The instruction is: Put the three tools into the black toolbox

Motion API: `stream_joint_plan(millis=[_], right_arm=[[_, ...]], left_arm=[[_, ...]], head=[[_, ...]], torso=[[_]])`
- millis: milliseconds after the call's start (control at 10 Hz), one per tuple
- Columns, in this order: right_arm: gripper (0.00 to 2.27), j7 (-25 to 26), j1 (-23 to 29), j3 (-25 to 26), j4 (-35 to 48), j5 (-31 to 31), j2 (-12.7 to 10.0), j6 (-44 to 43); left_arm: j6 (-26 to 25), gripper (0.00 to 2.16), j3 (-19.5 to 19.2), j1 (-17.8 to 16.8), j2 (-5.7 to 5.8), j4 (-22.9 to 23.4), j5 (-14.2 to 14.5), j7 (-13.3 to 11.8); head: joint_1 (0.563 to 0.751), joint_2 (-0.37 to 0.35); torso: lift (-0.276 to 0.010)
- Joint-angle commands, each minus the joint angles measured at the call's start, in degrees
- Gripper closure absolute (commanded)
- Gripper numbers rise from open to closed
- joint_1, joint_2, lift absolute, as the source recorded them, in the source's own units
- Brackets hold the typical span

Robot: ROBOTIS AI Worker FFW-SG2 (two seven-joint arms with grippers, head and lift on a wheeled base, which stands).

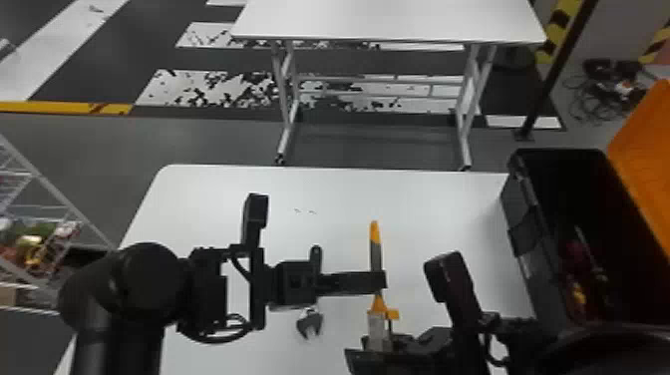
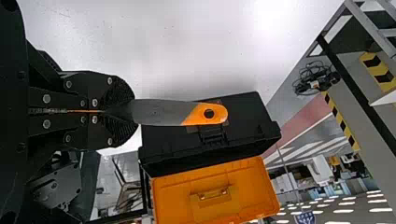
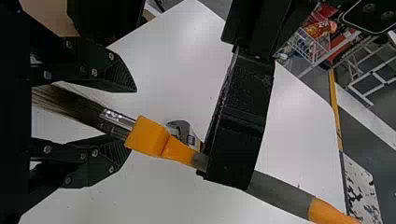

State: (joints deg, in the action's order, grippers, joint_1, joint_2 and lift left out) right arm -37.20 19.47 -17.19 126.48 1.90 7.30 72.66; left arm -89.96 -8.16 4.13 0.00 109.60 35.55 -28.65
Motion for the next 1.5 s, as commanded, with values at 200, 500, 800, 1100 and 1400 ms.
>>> stream_joint_plan(millis=[200, 500, 800, 1100, 1400], right_arm=[[2.22, -0.1, 0.0, 0.8, -0.5, -0.1, 0.2, -0.3], [2.22, -0.3, 0.4, 1.2, -0.1, -0.1, 0.3, -0.1], [2.22, -0.4, 1.0, 1.9, 0.1, 0.1, 0.3, -0.1], [2.22, -0.4, 1.3, 2.5, 0.2, 0.5, 0.3, -0.1], [2.22, -0.3, 1.4, 8.8, 1.8, 1.7, 0.4, -0.1]], left_arm=[[-0.1, 2.02, 0.2, 0.0, -0.15, -0.1, 0.0, -0.1], [-0.1, 1.95, -0.1, 0.5, -0.15, -0.1, 0.0, -0.2], [-0.1, 0.01, -0.2, 1.7, -0.15, 0.3, 0.8, -0.8], [-0.1, 0.02, -0.1, 2.8, -0.15, 1.3, 1.0, -0.6], [-0.1, 0.02, -0.8, 9.1, -0.15, 10.8, 1.6, 0.1]], head=[[0.695, 0.057], [0.695, 0.050], [0.695, 0.043], [0.695, 0.034], [0.695, 0.016]], torso=[[-0.051], [-0.051], [-0.051], [-0.051], [-0.051]])
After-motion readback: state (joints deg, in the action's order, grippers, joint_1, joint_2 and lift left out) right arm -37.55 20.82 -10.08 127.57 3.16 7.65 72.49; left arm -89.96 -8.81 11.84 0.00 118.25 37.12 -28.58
